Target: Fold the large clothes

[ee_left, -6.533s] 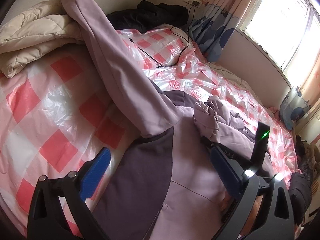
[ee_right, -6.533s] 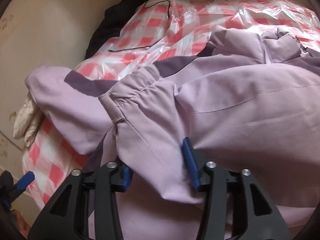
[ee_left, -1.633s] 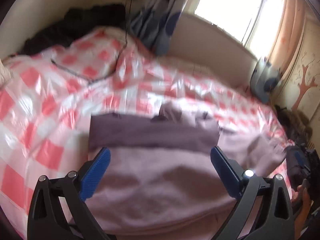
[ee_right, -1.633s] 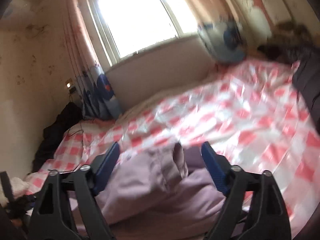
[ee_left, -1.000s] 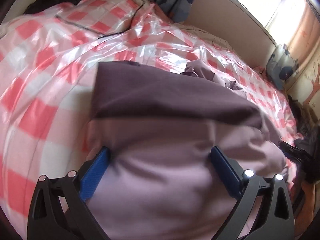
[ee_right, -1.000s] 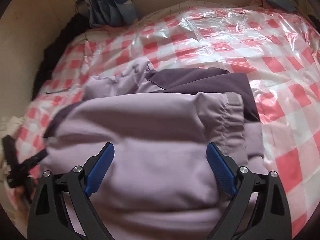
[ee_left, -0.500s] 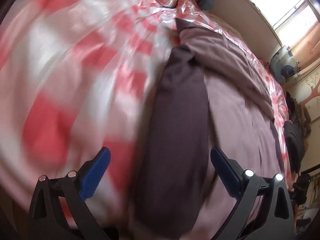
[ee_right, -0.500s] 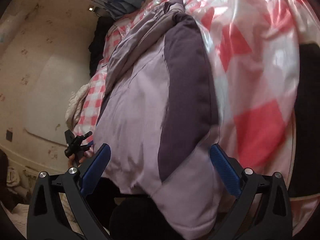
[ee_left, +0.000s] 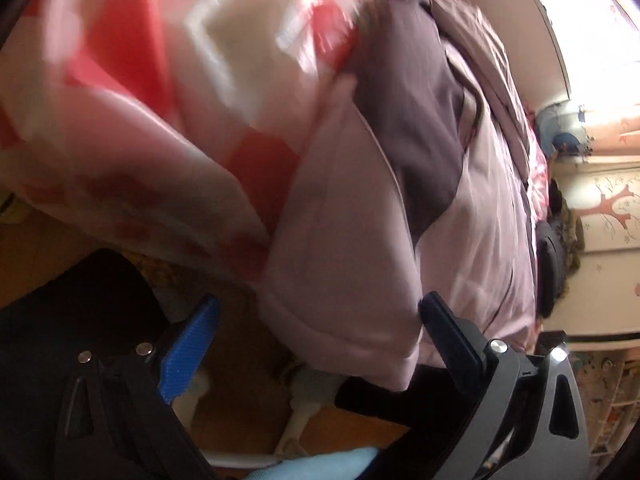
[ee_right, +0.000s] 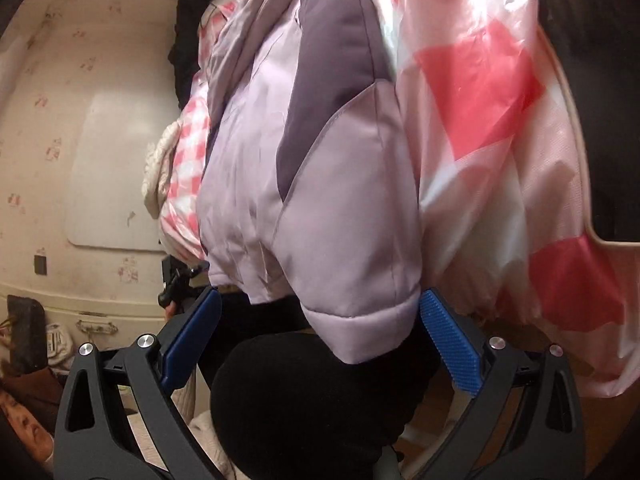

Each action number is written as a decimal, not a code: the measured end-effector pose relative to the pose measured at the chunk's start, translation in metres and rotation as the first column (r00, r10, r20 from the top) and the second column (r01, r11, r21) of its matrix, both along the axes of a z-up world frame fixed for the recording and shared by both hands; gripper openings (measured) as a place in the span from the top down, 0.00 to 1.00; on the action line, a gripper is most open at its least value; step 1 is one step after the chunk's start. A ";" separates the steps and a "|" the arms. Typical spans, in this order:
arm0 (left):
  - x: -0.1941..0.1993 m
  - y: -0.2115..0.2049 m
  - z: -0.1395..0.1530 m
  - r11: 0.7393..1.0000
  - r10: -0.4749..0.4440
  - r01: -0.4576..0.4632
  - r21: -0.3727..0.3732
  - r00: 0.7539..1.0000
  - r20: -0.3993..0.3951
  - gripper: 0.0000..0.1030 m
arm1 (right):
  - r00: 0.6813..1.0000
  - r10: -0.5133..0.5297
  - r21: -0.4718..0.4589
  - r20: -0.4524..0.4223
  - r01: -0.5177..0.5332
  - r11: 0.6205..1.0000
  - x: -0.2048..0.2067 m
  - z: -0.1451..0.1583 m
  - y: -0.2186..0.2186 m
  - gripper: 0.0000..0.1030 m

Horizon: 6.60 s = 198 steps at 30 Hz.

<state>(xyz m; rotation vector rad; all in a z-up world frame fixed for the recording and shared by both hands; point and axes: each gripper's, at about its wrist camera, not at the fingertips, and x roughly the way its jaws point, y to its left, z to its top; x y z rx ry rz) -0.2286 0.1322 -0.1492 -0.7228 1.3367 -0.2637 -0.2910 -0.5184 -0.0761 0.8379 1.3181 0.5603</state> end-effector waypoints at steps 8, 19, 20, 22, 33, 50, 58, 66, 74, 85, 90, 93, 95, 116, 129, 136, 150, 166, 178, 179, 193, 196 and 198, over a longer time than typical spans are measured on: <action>-0.003 -0.023 0.035 0.995 -0.046 0.056 -0.082 0.992 0.118 0.89 | 0.990 -0.075 0.141 0.121 0.058 0.988 -0.002 0.017 0.017 0.67; -0.013 -0.007 0.193 0.945 -0.008 0.139 -0.297 0.916 0.401 0.90 | 0.899 -0.078 0.248 0.431 -0.035 0.968 0.004 0.164 0.047 0.95; -0.015 -0.002 0.191 0.946 -0.025 0.148 -0.288 0.920 0.391 0.90 | 0.897 -0.054 0.201 0.438 -0.040 0.979 -0.002 0.170 0.049 0.95; -0.013 0.005 0.173 0.952 -0.093 0.185 -0.243 0.934 0.346 0.89 | 0.925 -0.019 0.148 0.379 -0.040 0.988 -0.010 0.160 0.043 0.88; 0.005 0.099 0.087 0.966 -0.042 0.090 -0.241 0.979 0.197 0.18 | 0.997 -0.067 0.221 -0.029 0.071 0.973 -0.013 -0.004 -0.028 0.11; 0.028 0.024 0.048 0.946 -0.107 0.143 -0.290 0.985 0.136 0.73 | 0.995 -0.034 0.381 0.091 -0.003 0.924 0.011 -0.048 0.029 0.53; -0.003 0.017 0.136 0.945 -0.087 0.177 -0.273 0.946 0.312 0.88 | 0.963 -0.130 0.389 0.236 0.029 0.921 -0.020 0.010 0.023 0.74; -0.038 0.039 0.107 0.928 -0.265 0.307 -0.212 0.942 0.205 0.46 | 0.989 0.066 0.381 0.134 -0.112 0.918 -0.053 -0.013 0.014 0.31; -0.042 0.072 0.036 0.909 -0.131 0.171 -0.381 0.983 0.129 0.19 | 0.999 -0.040 0.495 -0.003 0.037 0.868 -0.055 -0.094 -0.024 0.20; -0.050 0.046 0.068 0.928 -0.060 0.124 -0.351 0.980 0.188 0.78 | 0.967 -0.138 0.537 0.213 0.002 0.843 -0.058 -0.053 -0.006 0.72; -0.069 0.048 0.126 0.909 -0.029 0.170 -0.381 0.936 0.350 0.84 | 0.929 -0.161 0.545 0.332 -0.050 0.837 -0.076 -0.005 0.001 0.72; -0.087 0.051 0.156 0.891 -0.054 0.245 -0.383 0.894 0.445 0.84 | 0.910 -0.147 0.551 0.387 -0.101 0.828 -0.086 0.010 -0.010 0.72; -0.096 0.056 0.158 0.891 -0.087 0.276 -0.360 0.883 0.461 0.84 | 0.911 -0.140 0.551 0.387 -0.107 0.828 -0.097 0.009 -0.008 0.72; -0.078 0.080 0.166 0.838 0.114 0.207 -0.506 0.839 0.532 0.83 | 0.831 -0.326 0.740 0.450 -0.142 0.658 -0.081 0.029 0.004 0.72; 0.048 0.066 0.217 0.826 0.266 0.132 -0.547 0.765 0.587 0.83 | 0.787 -0.406 0.748 0.465 -0.105 0.655 0.041 0.108 0.017 0.70; 0.144 0.054 0.223 0.832 0.321 0.049 -0.553 0.771 0.551 0.83 | 0.784 -0.478 0.748 0.395 0.027 0.663 0.133 0.118 0.017 0.70; 0.305 0.024 0.135 0.865 0.386 -0.181 -0.468 0.835 0.391 0.83 | 0.808 -0.566 0.592 0.163 0.379 0.711 0.295 0.003 0.017 0.70; 0.350 0.016 0.083 0.875 0.361 -0.251 -0.414 0.908 0.212 0.43 | 0.809 -0.588 0.607 0.027 0.454 0.652 0.338 -0.052 0.021 0.24; 0.308 -0.068 0.196 0.996 -0.003 0.053 -0.074 0.835 0.551 0.07 | 0.840 -0.149 -0.137 0.521 0.255 0.957 0.342 0.084 0.134 0.07; 0.309 -0.090 0.192 0.995 -0.067 0.098 -0.026 0.828 0.556 0.07 | 0.848 -0.064 -0.232 0.526 0.216 0.948 0.353 0.084 0.157 0.07; 0.435 -0.197 0.073 0.931 -0.243 0.133 0.339 0.920 0.307 0.07 | 0.931 0.176 -0.649 0.319 0.079 0.757 0.503 -0.035 0.246 0.06; 0.421 -0.188 0.105 0.937 -0.226 0.110 0.332 0.914 0.336 0.08 | 0.919 0.170 -0.632 0.357 0.104 0.768 0.488 -0.004 0.242 0.06; 0.404 -0.167 0.140 0.948 -0.182 0.041 0.315 0.884 0.431 0.07 | 0.867 0.164 -0.617 0.470 0.190 0.764 0.473 0.027 0.234 0.06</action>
